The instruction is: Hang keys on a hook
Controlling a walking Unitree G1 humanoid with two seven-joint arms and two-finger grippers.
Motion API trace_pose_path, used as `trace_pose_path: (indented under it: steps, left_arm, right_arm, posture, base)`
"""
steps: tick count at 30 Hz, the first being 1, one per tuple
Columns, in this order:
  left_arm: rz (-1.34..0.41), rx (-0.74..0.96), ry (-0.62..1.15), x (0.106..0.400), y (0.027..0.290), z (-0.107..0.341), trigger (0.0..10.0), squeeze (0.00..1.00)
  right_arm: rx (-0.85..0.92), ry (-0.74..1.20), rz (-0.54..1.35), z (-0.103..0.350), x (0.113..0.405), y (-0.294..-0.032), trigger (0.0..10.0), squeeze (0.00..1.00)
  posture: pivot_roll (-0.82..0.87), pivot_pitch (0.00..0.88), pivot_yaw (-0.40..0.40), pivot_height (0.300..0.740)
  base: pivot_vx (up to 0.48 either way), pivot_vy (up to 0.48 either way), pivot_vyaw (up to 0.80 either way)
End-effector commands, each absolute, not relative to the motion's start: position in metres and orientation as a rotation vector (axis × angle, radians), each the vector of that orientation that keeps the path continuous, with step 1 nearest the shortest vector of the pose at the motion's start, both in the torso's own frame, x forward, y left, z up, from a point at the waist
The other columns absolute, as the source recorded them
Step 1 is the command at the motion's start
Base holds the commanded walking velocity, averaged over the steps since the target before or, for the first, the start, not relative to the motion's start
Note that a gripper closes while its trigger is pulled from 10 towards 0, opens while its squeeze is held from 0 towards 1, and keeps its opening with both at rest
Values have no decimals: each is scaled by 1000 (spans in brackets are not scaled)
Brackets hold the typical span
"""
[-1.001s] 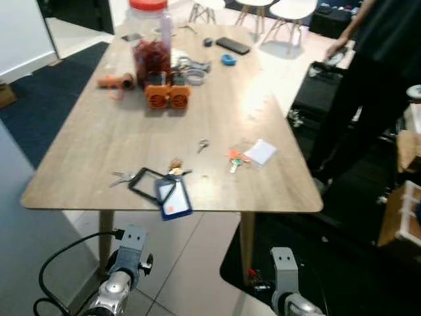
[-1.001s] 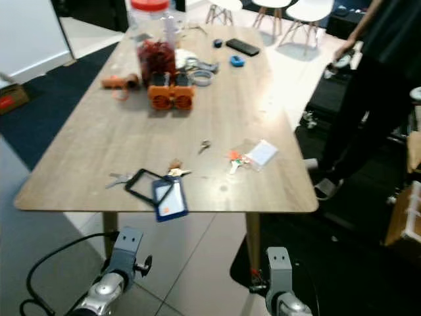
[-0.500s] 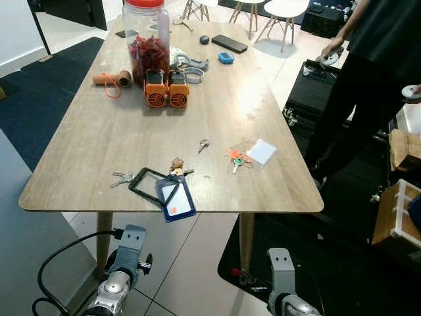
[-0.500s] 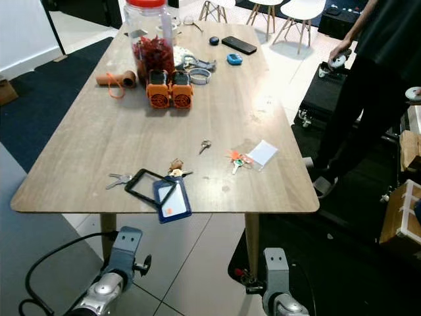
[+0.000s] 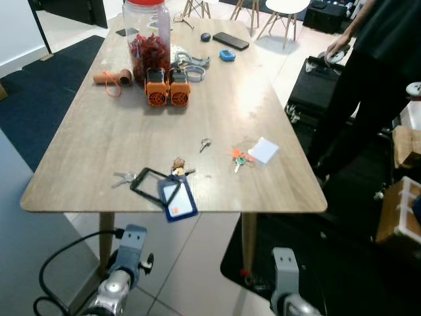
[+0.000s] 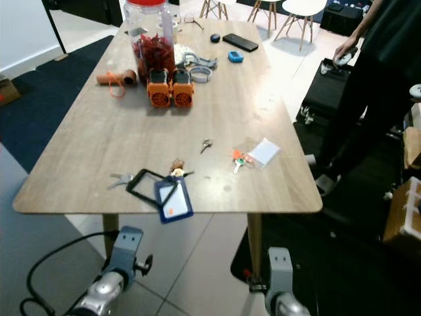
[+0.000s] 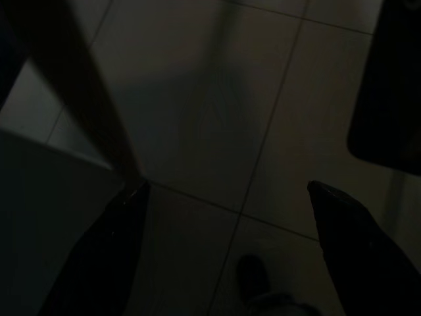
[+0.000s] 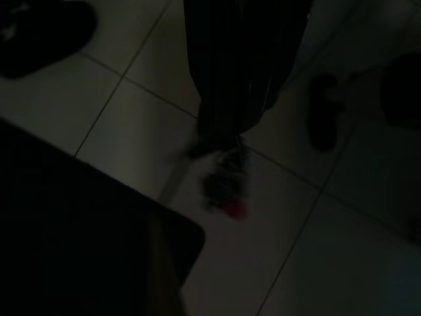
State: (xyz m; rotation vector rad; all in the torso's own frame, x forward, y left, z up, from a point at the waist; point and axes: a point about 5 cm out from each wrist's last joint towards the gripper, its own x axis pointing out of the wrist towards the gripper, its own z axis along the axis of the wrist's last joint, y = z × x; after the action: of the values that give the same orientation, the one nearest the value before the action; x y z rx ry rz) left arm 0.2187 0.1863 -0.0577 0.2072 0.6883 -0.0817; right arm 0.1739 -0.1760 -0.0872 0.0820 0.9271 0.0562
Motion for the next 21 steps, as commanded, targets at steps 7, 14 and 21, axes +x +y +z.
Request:
trace_pose_path:
  steps: [7,14,21]
  left_arm:
    - [-95,218,714,210,189,-62,10000,0]
    - [-89,216,718,207,189,-64,10000,0]
    - [-85,214,725,202,190,-66,10000,0]
  right_arm:
    - [104,927,62,-89,170,-172,10000,0]
    - [89,930,85,-89,170,-171,10000,0]
    - [78,924,100,-87,173,-170,10000,0]
  posture:
    - [83,30,-46,740]
    - [86,28,-62,740]
    - [87,24,-66,740]
  base:
    - [0,0,800]
    - [0,0,800]
    - [0,0,800]
